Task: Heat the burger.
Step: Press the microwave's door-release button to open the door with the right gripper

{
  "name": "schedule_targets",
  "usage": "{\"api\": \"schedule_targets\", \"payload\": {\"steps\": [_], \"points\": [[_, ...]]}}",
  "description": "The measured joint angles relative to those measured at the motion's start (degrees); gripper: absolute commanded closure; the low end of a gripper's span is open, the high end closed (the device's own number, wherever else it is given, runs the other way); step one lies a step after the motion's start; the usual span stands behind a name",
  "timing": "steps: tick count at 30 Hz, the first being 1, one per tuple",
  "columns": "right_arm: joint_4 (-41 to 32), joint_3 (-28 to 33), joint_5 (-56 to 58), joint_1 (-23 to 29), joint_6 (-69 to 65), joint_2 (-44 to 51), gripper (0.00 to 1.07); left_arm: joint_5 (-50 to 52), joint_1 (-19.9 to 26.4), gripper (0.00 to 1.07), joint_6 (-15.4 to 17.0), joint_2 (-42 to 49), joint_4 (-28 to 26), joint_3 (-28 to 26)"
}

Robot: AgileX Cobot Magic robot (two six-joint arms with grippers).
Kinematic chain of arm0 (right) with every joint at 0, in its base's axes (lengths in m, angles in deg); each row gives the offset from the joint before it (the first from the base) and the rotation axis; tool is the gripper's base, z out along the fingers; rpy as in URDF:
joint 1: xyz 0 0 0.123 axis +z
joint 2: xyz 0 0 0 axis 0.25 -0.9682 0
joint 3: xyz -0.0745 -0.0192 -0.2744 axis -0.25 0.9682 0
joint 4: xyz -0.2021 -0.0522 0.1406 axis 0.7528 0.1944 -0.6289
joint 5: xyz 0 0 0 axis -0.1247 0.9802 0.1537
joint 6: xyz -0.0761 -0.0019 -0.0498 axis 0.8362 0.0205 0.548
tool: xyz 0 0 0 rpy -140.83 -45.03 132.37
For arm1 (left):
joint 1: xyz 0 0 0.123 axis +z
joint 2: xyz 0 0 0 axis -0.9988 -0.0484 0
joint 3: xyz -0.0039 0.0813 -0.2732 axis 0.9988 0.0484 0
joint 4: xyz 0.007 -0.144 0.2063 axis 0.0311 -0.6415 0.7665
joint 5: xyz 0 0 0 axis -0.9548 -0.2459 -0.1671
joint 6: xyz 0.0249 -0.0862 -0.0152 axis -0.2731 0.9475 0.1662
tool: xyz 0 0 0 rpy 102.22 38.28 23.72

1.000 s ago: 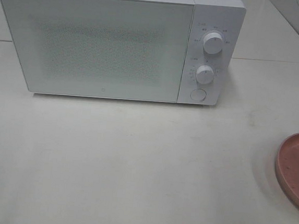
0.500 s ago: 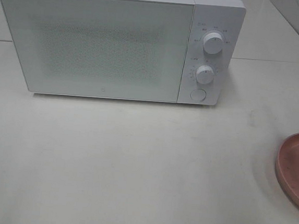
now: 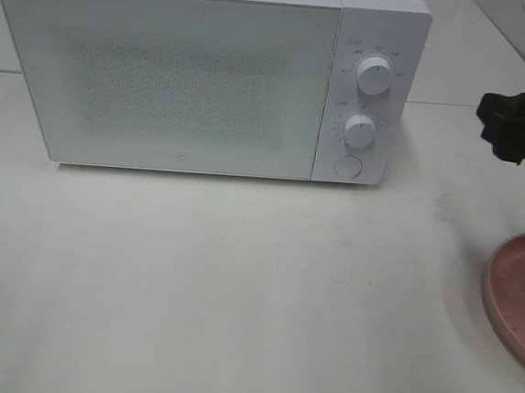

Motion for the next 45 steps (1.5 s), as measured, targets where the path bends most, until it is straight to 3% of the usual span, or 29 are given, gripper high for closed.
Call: {"api": "schedule_targets", "payload": {"steps": [2, 11, 19, 29, 39, 45], "points": [[-3.09, 0.06, -1.66, 4.35, 4.76, -2.46, 0.36, 0.00, 0.00, 0.09, 0.00, 0.00, 0.00, 0.00], [-18.39, 0.11, -7.39, 15.07, 15.18, -8.14, 0.36, 0.00, 0.00, 0.09, 0.00, 0.00, 0.00, 0.00], [-25.73, 0.11, -12.20, 22.12, 20.23, -10.71, 0.36, 0.00, 0.00, 0.09, 0.00, 0.00, 0.00, 0.00], [-40.11, 4.47, -30.31, 34.21, 21.83, -17.30, 0.36, 0.00, 0.00, 0.09, 0.00, 0.00, 0.00, 0.00], [-49.62, 4.64, -31.80, 41.02, 21.83, -24.35, 0.36, 0.00, 0.00, 0.09, 0.00, 0.00, 0.00, 0.00], [-51.91, 4.64, -31.86, 42.28, 21.83, -25.21, 0.36, 0.00, 0.00, 0.09, 0.00, 0.00, 0.00, 0.00]]}}
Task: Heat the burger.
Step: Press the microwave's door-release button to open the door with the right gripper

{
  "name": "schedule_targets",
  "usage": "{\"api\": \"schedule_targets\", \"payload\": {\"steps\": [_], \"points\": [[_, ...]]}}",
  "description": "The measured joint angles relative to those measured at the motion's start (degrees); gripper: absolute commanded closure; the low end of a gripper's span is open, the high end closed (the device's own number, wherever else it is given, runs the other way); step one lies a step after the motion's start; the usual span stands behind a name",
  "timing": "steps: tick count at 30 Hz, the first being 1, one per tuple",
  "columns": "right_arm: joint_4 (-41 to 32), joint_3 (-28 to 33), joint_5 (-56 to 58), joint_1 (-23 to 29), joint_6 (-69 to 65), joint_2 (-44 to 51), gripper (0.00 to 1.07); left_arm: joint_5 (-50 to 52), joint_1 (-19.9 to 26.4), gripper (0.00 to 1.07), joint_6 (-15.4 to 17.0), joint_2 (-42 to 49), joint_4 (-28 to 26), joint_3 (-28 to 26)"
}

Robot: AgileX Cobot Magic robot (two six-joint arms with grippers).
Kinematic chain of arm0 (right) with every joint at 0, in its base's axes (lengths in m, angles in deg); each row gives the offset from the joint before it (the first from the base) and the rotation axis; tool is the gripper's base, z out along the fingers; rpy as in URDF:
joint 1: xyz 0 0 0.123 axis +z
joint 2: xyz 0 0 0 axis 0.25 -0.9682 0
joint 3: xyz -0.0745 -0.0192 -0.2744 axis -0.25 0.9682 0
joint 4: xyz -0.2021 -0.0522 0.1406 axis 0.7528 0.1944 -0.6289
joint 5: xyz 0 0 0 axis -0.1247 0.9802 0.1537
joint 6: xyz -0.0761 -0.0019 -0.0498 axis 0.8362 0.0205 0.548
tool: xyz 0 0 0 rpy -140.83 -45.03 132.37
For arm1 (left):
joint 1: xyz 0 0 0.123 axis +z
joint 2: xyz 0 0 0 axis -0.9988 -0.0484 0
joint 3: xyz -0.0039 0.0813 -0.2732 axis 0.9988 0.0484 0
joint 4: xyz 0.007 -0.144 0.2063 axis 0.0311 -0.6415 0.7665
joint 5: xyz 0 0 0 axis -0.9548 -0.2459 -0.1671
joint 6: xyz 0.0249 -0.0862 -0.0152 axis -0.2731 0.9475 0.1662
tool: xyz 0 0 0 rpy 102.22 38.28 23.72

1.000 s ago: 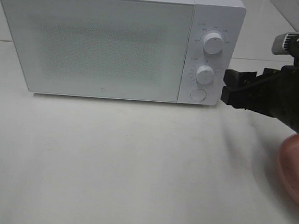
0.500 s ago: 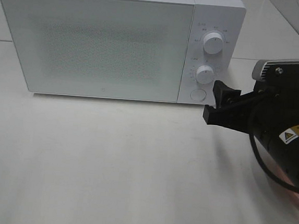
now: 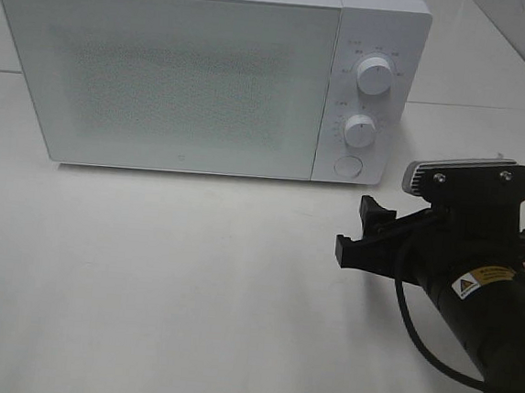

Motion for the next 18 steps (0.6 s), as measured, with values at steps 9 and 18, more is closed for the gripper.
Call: {"api": "schedule_targets", "payload": {"steps": [9, 18], "points": [[-0.40, 0.00, -0.17, 0.06, -10.26, 0.00, 0.38, 0.00, 0.00, 0.09, 0.00, 0.00, 0.00, 0.00], [-0.40, 0.00, -0.29, 0.06, -34.89, 0.00, 0.47, 0.00, 0.00, 0.09, 0.00, 0.00, 0.00, 0.00]]}}
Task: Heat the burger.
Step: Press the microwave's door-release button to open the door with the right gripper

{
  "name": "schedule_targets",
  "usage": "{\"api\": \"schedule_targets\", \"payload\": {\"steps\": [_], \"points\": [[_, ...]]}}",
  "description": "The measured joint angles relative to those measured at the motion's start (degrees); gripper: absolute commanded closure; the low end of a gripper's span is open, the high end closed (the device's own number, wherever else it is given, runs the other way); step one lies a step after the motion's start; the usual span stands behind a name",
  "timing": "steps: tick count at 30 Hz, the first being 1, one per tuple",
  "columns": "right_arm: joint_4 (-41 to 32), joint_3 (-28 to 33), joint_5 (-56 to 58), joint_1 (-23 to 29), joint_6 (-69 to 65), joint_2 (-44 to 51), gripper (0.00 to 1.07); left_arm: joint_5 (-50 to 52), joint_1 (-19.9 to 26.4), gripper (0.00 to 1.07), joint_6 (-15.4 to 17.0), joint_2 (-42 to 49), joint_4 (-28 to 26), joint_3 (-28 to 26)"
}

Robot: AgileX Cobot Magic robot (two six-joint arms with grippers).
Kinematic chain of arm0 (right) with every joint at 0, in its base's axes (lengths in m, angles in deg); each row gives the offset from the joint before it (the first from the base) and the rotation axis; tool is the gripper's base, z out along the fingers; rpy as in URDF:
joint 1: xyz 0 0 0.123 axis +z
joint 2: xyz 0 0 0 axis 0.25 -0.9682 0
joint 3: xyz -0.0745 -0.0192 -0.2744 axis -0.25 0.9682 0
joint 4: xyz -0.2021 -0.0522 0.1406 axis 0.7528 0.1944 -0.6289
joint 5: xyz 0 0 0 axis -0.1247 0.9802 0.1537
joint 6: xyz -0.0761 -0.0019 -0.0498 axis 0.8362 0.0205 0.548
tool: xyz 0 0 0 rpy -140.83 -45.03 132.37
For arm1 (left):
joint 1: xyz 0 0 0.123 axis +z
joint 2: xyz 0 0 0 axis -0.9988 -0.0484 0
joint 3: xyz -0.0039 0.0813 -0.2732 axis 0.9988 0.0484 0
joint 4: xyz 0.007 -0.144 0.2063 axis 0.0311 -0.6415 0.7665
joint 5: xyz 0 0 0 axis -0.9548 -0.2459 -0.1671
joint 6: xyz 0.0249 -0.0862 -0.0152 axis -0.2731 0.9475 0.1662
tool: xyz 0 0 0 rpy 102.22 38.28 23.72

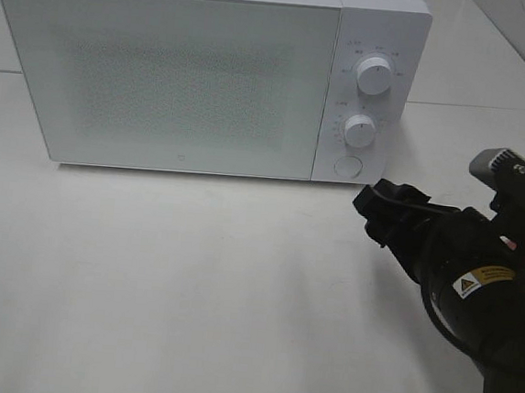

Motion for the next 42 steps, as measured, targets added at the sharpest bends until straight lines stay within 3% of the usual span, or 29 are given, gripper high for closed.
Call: {"api": "schedule_targets", "payload": {"steps": [4, 15, 23, 42], "points": [[0.00, 0.00, 0.00, 0.00, -8.25, 0.00, 0.52, 0.00, 0.00, 0.09, 0.00, 0.00, 0.00, 0.00], [0.00, 0.00, 0.00, 0.00, -44.63, 0.00, 0.86, 0.00, 0.00, 0.09, 0.00, 0.00, 0.00, 0.00], [-0.06, 0.00, 0.00, 0.00, -54.49, 0.00, 1.07, 0.00, 0.00, 0.09, 0.00, 0.00, 0.00, 0.00], [-1.03, -1.15, 4.18, -1.32, -56.84, -1.03, 1.07, 0.00, 0.00, 0.09, 0.00, 0.00, 0.00, 0.00]]}}
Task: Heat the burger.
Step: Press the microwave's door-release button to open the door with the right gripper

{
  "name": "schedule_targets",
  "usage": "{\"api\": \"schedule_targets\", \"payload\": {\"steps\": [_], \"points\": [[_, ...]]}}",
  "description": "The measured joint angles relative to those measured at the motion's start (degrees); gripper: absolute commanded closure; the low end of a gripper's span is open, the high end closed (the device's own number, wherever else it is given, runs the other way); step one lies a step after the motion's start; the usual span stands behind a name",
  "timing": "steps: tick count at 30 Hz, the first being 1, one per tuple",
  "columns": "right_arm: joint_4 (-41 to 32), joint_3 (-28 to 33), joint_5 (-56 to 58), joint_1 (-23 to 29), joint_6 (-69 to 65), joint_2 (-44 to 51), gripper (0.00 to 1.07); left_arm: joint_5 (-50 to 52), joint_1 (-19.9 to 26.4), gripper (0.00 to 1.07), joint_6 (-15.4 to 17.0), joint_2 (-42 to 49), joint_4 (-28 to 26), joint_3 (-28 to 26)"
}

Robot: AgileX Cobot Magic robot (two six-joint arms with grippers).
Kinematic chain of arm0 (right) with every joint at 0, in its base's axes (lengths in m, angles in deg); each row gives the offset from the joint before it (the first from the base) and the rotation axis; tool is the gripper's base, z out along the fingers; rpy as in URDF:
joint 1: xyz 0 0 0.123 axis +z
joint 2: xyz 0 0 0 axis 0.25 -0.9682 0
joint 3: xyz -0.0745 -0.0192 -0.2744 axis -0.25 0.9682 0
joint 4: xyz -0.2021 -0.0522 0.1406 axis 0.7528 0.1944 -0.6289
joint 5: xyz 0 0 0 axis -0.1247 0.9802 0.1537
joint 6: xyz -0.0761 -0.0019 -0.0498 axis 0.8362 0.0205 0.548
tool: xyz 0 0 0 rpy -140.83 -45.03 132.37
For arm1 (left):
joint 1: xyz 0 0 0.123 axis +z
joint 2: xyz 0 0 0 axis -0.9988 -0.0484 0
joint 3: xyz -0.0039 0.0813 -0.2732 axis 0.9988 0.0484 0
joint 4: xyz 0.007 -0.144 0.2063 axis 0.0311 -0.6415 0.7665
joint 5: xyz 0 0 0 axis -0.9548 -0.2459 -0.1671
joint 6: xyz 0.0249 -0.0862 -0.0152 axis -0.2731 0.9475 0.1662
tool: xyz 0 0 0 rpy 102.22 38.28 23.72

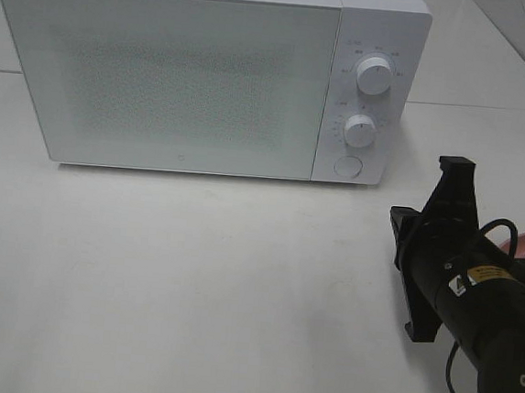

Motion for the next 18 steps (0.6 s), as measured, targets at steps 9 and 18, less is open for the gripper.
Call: {"api": "schedule_targets", "payload": {"steps": [9, 18], "points": [[1.60, -5.90, 1.43, -1.83, 0.00, -5.61, 1.07, 0.00, 0.00, 0.09, 0.00, 0.00, 0.00, 0.00], [7.51, -11.34, 1.49, -6.65, -1.32, -10.71, 1.07, 0.00, 0.00, 0.09, 0.00, 0.00, 0.00, 0.00]]}}
